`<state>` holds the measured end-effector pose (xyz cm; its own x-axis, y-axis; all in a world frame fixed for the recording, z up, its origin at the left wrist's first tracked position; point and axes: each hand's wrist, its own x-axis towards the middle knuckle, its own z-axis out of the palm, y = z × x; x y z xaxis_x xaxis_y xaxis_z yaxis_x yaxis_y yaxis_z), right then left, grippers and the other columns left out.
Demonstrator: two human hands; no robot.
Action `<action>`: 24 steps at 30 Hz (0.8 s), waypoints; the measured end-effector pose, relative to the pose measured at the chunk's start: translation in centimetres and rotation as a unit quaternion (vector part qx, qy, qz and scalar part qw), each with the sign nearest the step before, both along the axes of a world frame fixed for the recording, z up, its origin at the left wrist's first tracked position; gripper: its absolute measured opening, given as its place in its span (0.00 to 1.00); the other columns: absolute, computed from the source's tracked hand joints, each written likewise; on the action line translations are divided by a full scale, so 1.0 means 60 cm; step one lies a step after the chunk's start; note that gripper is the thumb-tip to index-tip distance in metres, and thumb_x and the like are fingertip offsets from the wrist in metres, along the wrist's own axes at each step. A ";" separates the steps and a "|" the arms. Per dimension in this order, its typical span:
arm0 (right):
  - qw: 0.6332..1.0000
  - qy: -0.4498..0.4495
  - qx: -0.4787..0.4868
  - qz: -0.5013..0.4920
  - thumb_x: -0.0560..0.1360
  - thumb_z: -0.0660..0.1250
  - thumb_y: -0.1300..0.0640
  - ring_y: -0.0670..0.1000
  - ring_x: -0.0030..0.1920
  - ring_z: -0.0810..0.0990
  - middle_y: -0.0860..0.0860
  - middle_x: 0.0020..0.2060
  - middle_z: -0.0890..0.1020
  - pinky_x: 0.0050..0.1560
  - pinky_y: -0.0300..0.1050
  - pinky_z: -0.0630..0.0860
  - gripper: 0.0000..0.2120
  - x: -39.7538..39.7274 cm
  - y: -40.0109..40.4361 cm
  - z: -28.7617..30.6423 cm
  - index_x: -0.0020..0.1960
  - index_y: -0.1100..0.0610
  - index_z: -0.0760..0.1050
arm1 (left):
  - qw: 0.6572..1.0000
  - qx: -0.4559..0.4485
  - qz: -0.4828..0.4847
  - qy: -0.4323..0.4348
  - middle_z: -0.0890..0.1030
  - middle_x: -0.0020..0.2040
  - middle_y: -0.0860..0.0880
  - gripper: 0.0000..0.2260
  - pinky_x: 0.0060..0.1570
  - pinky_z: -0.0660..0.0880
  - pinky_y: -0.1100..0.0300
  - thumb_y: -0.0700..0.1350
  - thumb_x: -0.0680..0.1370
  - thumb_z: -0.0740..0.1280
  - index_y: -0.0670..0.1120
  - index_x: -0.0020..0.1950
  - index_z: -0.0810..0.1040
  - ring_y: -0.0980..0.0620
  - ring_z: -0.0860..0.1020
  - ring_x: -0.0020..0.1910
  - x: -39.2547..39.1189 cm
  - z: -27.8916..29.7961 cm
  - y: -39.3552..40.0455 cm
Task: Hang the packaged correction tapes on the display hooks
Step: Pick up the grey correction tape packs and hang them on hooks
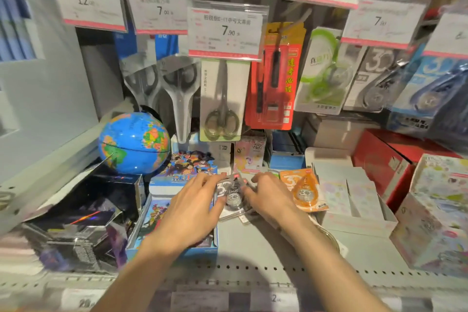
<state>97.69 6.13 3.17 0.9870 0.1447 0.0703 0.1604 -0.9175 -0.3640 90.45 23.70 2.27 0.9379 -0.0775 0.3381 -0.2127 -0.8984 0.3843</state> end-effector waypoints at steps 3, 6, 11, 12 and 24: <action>0.997 0.064 -0.042 -0.018 0.75 0.61 0.32 0.61 0.65 0.72 0.58 0.66 0.71 0.61 0.53 0.73 0.31 0.031 0.027 -0.007 0.60 0.58 0.77 | 1.000 -0.013 0.002 -0.001 0.70 0.68 0.56 0.21 0.62 0.69 0.58 0.55 0.82 0.60 0.57 0.76 0.63 0.54 0.70 0.68 0.003 -0.010 0.013; 0.993 0.102 -0.058 -0.015 0.73 0.63 0.32 0.62 0.67 0.70 0.59 0.68 0.69 0.65 0.54 0.71 0.33 0.040 0.042 -0.018 0.64 0.57 0.75 | 1.000 -0.019 0.001 0.006 0.71 0.68 0.56 0.20 0.64 0.70 0.57 0.54 0.83 0.60 0.57 0.75 0.64 0.54 0.69 0.69 0.003 -0.019 0.022; 0.995 0.089 -0.001 -0.043 0.72 0.69 0.39 0.61 0.65 0.72 0.58 0.63 0.74 0.62 0.51 0.72 0.26 0.040 0.058 -0.030 0.60 0.57 0.78 | 0.999 -0.035 0.000 0.007 0.71 0.70 0.56 0.20 0.67 0.70 0.55 0.52 0.83 0.60 0.56 0.75 0.65 0.55 0.69 0.70 0.004 -0.024 0.026; 0.995 0.090 0.017 -0.051 0.70 0.70 0.40 0.61 0.63 0.73 0.58 0.62 0.76 0.61 0.51 0.73 0.25 0.042 0.061 -0.033 0.58 0.57 0.79 | 0.999 -0.036 0.001 0.007 0.71 0.70 0.56 0.20 0.67 0.70 0.55 0.52 0.83 0.60 0.56 0.75 0.65 0.55 0.69 0.70 0.004 -0.024 0.025; 0.939 0.167 0.291 -0.077 0.70 0.74 0.60 0.53 0.44 0.81 0.54 0.47 0.82 0.38 0.47 0.76 0.19 0.034 0.011 -0.006 0.56 0.53 0.68 | 0.992 -0.120 -0.006 0.026 0.75 0.66 0.58 0.18 0.64 0.72 0.62 0.52 0.82 0.62 0.56 0.72 0.69 0.62 0.74 0.63 0.002 -0.015 0.009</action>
